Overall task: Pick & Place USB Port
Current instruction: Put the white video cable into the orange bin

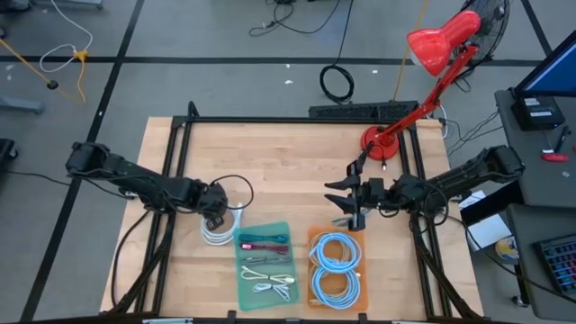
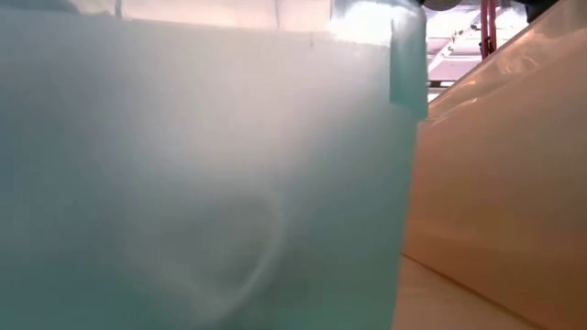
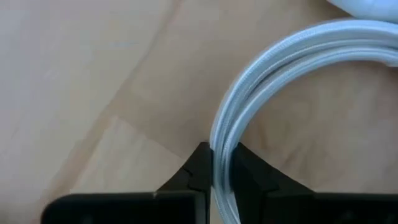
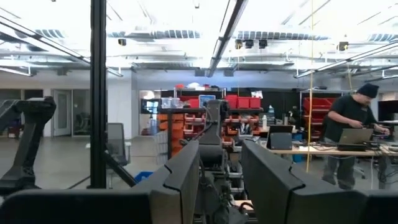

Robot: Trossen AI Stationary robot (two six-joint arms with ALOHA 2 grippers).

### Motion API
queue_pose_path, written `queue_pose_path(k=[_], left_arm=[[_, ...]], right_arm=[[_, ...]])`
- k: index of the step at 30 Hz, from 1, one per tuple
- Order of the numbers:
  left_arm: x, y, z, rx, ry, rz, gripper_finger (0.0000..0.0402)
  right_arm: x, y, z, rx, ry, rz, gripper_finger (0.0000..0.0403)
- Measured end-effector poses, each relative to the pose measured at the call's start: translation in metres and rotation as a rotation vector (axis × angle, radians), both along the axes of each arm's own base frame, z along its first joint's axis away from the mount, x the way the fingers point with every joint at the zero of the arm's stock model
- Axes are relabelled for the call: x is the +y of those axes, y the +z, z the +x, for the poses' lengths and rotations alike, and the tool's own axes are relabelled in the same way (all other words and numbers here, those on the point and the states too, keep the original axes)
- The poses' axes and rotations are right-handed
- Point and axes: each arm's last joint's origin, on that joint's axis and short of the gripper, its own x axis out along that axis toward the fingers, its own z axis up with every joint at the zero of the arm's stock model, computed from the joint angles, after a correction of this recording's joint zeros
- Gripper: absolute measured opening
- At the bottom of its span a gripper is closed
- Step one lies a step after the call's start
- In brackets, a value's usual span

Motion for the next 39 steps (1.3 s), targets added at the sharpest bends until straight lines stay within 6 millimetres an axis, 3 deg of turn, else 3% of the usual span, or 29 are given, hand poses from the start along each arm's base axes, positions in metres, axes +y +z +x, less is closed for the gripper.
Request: queue_pose_path(k=[11,18,24,29,33,39], left_arm=[[0.011,0.022,-0.033,0.003,0.308,0.176,0.0035],[0.020,0.075,-0.028,-0.238,0.362,0.235,0.0035],[0.018,0.131,-0.005,-0.481,0.178,0.211,0.0035],[0.011,0.159,0.019,-0.678,-0.002,0.131,0.0035],[0.003,0.164,0.042,-0.774,-0.129,0.074,0.0035],[-0.014,0.153,0.082,-0.725,-0.261,0.024,0.0035]], right_arm=[[0.004,0.000,-0.002,0.014,-0.065,0.039,0.0112],[0.004,-0.001,-0.002,0.014,-0.067,0.040,0.0112],[0.005,-0.002,-0.001,0.030,-0.066,0.034,0.0112],[0.005,-0.004,0.000,0.049,-0.065,0.030,0.0112],[0.005,-0.004,0.000,0.055,-0.065,0.028,0.0112],[0.005,-0.005,0.000,0.064,-0.066,0.024,0.0112]])
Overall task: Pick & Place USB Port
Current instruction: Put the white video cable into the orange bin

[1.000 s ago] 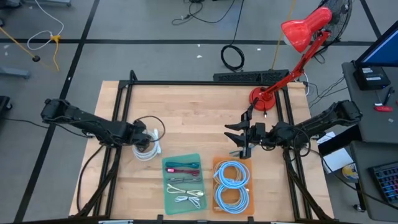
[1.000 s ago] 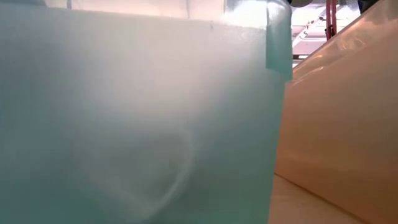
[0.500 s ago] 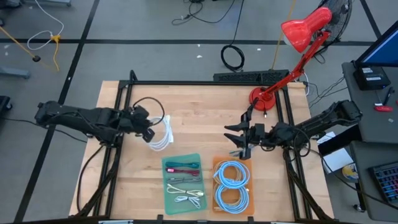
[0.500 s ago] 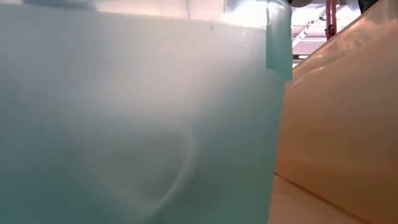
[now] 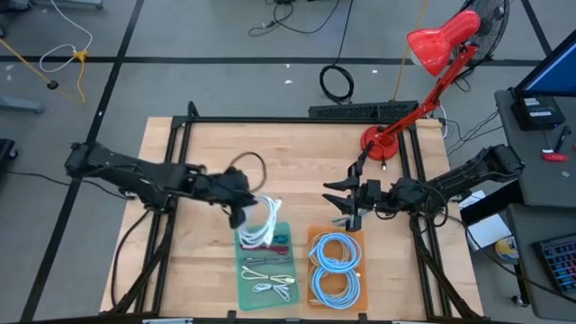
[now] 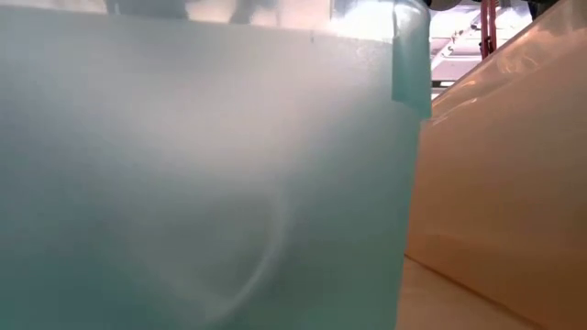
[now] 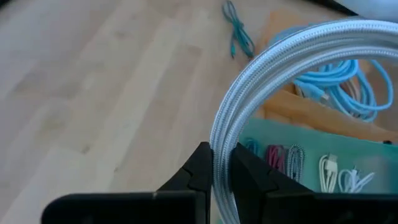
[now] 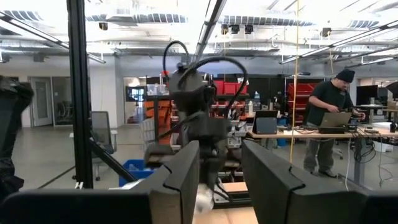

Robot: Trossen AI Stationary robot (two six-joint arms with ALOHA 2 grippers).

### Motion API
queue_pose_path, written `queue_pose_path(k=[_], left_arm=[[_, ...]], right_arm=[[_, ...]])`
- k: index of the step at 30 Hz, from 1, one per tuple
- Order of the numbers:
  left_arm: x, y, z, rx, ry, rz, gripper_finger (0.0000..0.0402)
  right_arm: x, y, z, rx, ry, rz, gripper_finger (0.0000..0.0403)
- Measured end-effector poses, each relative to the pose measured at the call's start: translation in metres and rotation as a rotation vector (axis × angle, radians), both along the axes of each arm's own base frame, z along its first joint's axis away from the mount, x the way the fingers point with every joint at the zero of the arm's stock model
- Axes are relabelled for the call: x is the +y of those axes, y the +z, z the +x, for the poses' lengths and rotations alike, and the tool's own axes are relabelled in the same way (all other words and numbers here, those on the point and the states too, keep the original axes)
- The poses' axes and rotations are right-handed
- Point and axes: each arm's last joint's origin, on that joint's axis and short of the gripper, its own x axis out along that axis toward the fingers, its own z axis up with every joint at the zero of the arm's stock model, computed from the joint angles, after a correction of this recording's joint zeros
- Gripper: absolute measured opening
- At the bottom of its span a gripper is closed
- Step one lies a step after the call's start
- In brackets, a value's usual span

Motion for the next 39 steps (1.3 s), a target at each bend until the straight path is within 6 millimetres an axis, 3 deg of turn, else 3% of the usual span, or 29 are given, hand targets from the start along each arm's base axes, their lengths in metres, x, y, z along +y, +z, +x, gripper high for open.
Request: queue_pose_path(k=[7,13,17,21,25,29,34,39], left_arm=[[-0.032,-0.006,0.053,0.054,-0.119,0.047,0.0035],[-0.062,0.003,0.094,0.062,-0.194,0.070,0.0035],[-0.080,0.007,0.113,0.090,-0.262,0.107,0.0035],[-0.096,0.013,0.116,0.086,-0.293,0.194,0.0035],[-0.102,0.030,0.106,0.043,-0.214,0.344,0.0035],[-0.098,0.048,0.094,-0.006,-0.060,0.520,0.0035],[-0.089,0.054,0.088,0.028,0.127,0.829,0.0035],[-0.077,0.058,0.089,0.058,0.284,1.006,0.0035]], right_arm=[[-0.003,-0.002,0.000,0.031,-0.121,0.019,0.0112],[-0.007,-0.008,-0.002,0.119,-0.402,0.053,0.0112],[-0.005,-0.009,-0.003,0.143,-0.432,0.041,0.0112],[-0.002,-0.010,-0.004,0.158,-0.379,0.020,0.0112],[-0.002,-0.007,-0.009,0.167,-0.274,0.076,0.0112],[-0.003,-0.007,-0.011,0.174,-0.263,0.127,0.0112],[-0.004,-0.008,-0.010,0.156,-0.252,0.183,0.0112],[-0.008,-0.011,-0.008,0.168,-0.263,0.213,0.0112]])
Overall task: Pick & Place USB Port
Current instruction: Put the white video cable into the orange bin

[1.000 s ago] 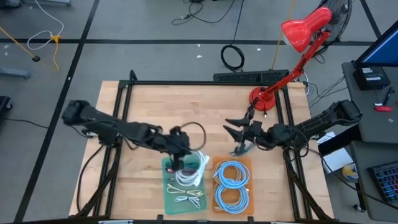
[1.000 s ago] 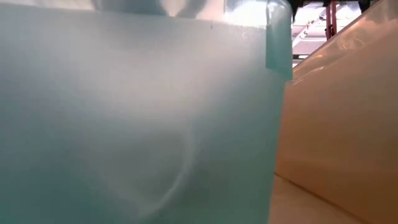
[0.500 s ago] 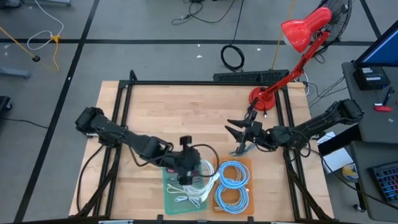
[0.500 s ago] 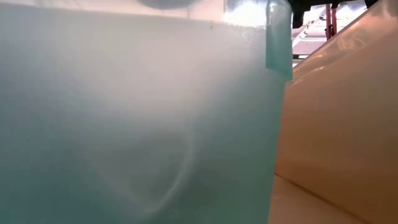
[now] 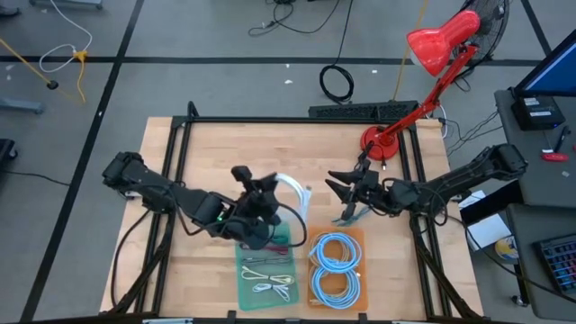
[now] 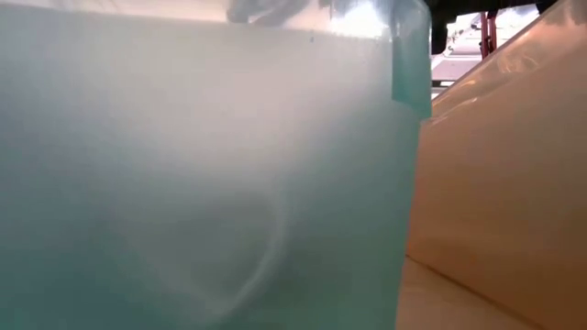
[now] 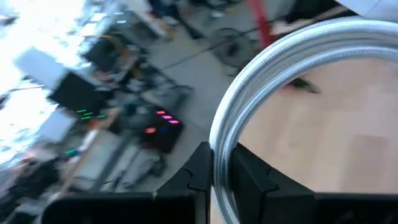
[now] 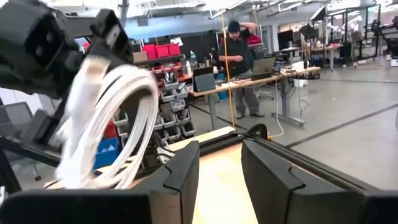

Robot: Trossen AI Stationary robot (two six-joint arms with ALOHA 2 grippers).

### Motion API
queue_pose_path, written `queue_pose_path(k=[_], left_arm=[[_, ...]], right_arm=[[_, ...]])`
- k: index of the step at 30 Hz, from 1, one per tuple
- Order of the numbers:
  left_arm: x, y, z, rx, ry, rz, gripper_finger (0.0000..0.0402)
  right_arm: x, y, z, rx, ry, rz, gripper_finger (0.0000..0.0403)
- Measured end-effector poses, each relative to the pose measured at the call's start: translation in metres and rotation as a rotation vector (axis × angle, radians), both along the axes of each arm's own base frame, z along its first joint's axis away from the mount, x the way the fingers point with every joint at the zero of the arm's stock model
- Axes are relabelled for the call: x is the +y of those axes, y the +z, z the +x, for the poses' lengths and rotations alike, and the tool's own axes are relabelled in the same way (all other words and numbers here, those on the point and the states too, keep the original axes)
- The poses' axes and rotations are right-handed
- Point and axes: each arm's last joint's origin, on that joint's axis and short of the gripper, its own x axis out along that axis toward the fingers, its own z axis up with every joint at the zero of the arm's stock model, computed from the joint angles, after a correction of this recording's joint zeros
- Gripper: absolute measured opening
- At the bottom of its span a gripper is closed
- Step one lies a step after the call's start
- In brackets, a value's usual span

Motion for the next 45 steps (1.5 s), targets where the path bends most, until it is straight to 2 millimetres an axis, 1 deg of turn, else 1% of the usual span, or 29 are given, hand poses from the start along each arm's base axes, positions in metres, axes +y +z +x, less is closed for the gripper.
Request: queue_pose_path(k=[3,6,8,11,16,17,19,22,26,29,31,34,40,45], left_arm=[[0.008,0.002,0.002,-0.019,0.066,0.048,0.0035],[0.012,0.005,0.007,-0.021,0.062,0.056,0.0035],[0.013,0.006,0.011,-0.017,0.049,0.061,0.0035],[0.014,0.003,0.015,-0.015,0.075,0.087,0.0035],[0.011,0.007,0.008,-0.096,0.242,0.199,0.0035],[0.010,0.008,0.007,-0.104,0.271,0.229,0.0035],[0.009,0.007,0.007,-0.098,0.275,0.239,0.0035],[0.016,0.007,0.011,-0.112,0.300,0.230,0.0035],[0.031,0.001,0.018,-0.072,0.355,0.264,0.0035],[0.039,-0.005,0.018,-0.016,0.352,0.278,0.0035],[0.042,-0.006,0.018,0.007,0.359,0.291,0.0035],[0.047,-0.009,0.016,0.050,0.363,0.310,0.0035],[0.059,-0.009,0.016,0.075,0.394,0.319,0.0034],[0.076,-0.008,0.017,0.079,0.444,0.318,0.0034]], right_arm=[[-0.001,-0.004,0.004,0.013,-0.011,-0.004,0.0112],[0.000,-0.002,0.008,-0.041,-0.012,0.020,0.0114],[0.002,-0.001,0.014,-0.071,-0.009,0.025,0.0124],[0.004,0.002,0.023,-0.082,-0.022,0.028,0.0148],[0.005,0.008,0.039,-0.070,-0.231,0.065,0.0201],[0.006,0.009,0.044,-0.062,-0.252,0.060,0.0211],[0.008,0.011,0.056,-0.049,-0.268,0.039,0.0229],[0.014,0.015,0.079,-0.019,-0.305,-0.016,0.0248],[0.023,0.021,0.105,0.041,-0.410,-0.077,0.0255],[0.032,0.022,0.116,0.117,-0.501,-0.133,0.0255],[0.035,0.026,0.119,0.150,-0.558,-0.149,0.0256],[0.039,0.028,0.117,0.173,-0.593,-0.158,0.0256],[0.043,0.032,0.114,0.155,-0.585,-0.139,0.0256],[0.043,0.031,0.114,0.145,-0.583,-0.124,0.0256]])
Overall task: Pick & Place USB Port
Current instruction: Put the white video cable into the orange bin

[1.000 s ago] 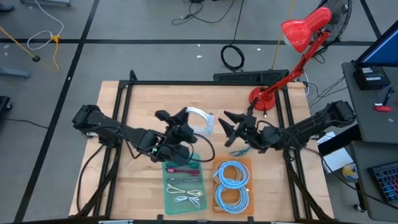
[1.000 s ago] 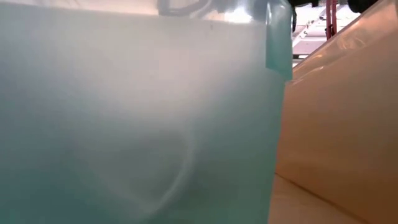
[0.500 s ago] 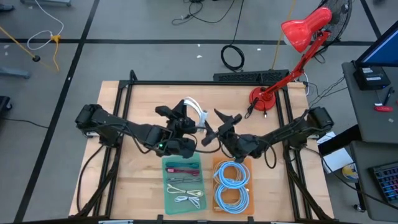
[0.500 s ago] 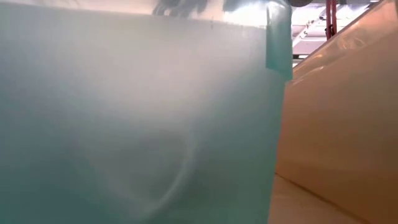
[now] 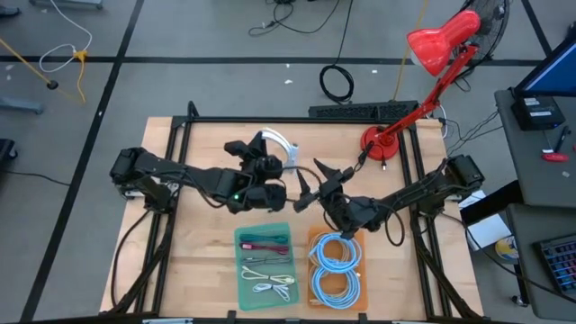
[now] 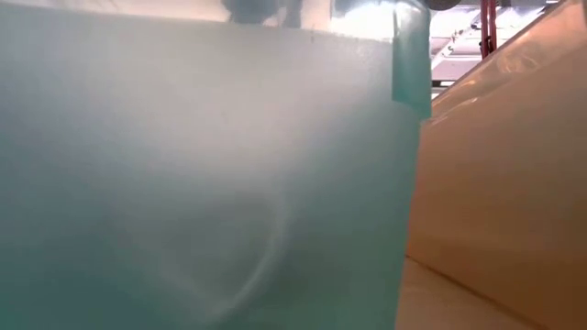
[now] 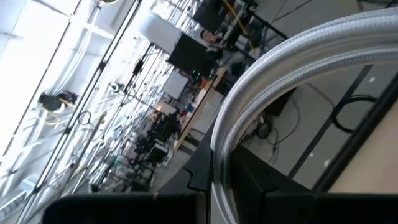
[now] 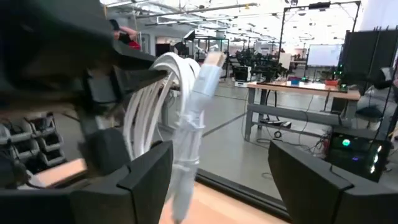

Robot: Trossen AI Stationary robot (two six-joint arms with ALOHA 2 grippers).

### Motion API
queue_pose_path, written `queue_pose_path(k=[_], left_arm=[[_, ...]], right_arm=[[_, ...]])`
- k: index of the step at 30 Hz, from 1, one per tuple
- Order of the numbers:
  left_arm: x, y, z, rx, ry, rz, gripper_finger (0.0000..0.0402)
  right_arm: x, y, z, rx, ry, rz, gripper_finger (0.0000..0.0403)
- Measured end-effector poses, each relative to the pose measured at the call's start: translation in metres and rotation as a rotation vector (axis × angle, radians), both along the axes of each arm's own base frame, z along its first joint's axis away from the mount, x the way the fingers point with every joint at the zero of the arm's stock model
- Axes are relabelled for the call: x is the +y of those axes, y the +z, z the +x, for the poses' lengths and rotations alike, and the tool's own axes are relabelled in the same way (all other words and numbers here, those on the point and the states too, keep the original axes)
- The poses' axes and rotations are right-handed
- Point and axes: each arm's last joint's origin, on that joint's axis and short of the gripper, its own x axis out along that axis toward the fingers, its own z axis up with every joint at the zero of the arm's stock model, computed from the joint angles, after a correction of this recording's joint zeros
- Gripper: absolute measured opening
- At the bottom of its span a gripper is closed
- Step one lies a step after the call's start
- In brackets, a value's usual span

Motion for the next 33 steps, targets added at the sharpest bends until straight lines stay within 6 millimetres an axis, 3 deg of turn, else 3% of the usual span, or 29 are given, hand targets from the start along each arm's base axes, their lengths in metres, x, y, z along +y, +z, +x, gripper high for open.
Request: queue_pose_path(k=[6,13,21,33], left_arm=[[0.016,0.000,0.001,0.006,0.048,0.003,0.0034],[0.012,0.001,0.001,0.014,0.035,0.004,0.0034],[-0.028,0.001,-0.004,0.014,-0.080,0.005,0.0034],[-0.072,0.028,-0.037,-0.087,-0.238,-0.026,0.0034]], right_arm=[[0.001,0.001,0.002,-0.062,0.100,0.010,0.0256],[0.003,0.001,0.004,-0.071,0.184,-0.013,0.0256],[0.019,0.011,-0.006,-0.106,0.289,-0.005,0.0256],[0.046,0.023,-0.026,-0.122,0.407,0.001,0.0256]])
